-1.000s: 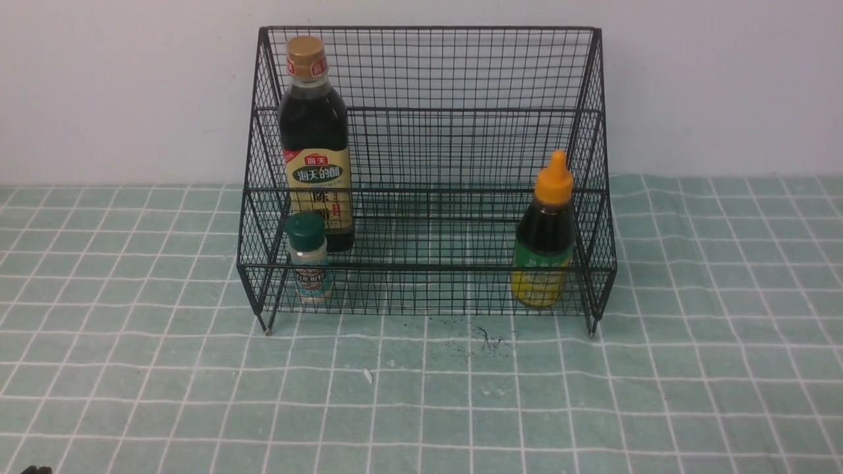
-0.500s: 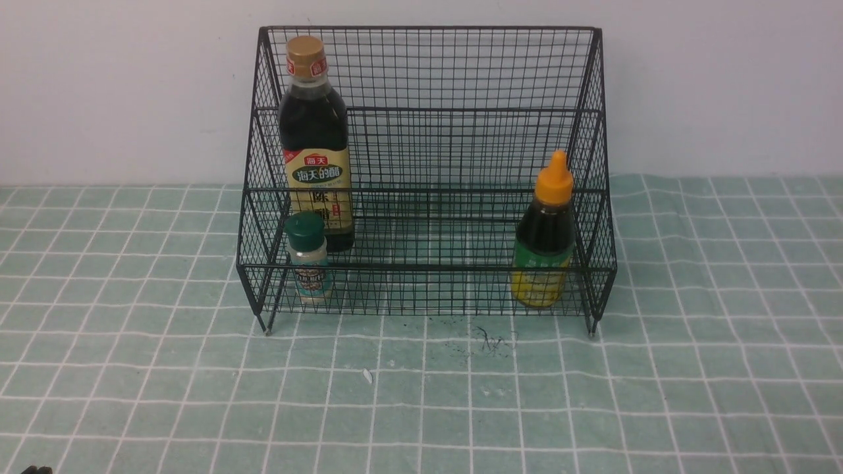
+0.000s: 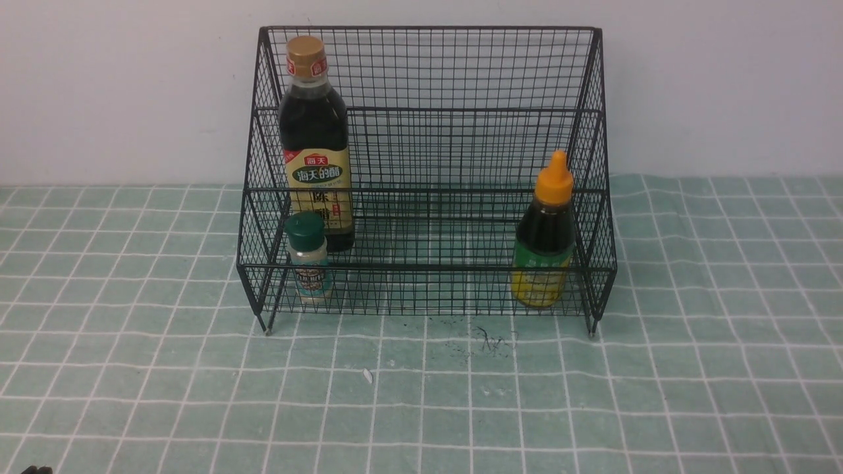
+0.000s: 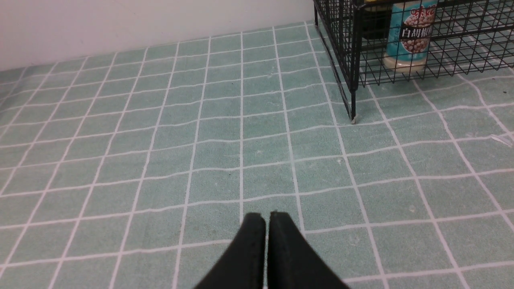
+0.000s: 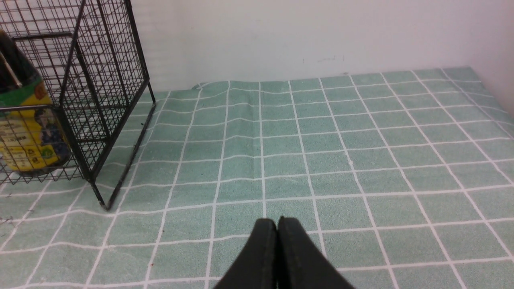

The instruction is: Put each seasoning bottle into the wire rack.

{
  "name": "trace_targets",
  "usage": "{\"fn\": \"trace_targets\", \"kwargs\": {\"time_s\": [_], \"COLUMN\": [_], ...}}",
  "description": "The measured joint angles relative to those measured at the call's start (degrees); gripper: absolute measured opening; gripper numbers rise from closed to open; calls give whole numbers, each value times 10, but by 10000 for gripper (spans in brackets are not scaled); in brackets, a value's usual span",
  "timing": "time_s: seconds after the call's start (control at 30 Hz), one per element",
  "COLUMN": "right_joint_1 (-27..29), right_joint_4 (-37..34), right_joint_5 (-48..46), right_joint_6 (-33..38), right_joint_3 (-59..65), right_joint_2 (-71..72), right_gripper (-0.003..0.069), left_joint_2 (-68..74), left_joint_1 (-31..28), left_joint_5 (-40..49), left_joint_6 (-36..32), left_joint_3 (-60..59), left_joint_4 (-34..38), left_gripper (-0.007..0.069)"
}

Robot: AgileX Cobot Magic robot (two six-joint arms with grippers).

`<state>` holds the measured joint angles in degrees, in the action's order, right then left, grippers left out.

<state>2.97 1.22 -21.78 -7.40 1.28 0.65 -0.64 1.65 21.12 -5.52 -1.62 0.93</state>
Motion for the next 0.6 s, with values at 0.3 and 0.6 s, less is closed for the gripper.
{"fn": "trace_targets", "kwargs": {"time_s": [0.3, 0.6], "right_joint_1": [0, 0], "right_joint_4": [0, 0], "right_joint_5": [0, 0], "right_joint_6": [0, 4], "right_joint_3": [0, 0], "right_joint_2": [0, 0], "right_gripper": [-13, -13], "left_joint_2": [0, 0], "left_joint_1": [0, 0], "left_joint_5": [0, 0], "left_joint_6": [0, 0], "left_joint_3": [0, 0], "left_joint_4": [0, 0], "left_gripper": [-6, -6]}}
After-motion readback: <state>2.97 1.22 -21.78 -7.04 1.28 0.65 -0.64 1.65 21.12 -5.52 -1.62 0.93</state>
